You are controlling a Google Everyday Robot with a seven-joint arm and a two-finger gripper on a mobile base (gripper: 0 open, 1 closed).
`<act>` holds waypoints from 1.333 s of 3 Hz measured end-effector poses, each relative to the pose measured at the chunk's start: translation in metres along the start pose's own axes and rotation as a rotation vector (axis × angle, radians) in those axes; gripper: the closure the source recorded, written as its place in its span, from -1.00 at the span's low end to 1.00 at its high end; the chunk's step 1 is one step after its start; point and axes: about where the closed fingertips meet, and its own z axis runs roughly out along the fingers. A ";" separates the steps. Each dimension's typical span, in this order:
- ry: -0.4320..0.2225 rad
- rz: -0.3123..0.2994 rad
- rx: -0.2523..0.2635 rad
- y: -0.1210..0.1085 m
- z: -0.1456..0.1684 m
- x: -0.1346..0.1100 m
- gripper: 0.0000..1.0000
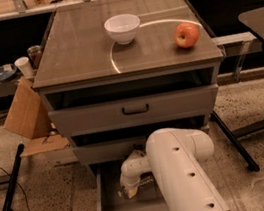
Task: Pick water bottle from bottom drawer and place on counter
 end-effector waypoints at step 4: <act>-0.037 -0.019 0.121 0.051 -0.105 -0.053 1.00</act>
Offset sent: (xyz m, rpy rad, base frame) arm -0.0778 0.0142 0.0700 0.0919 -0.0564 -0.0202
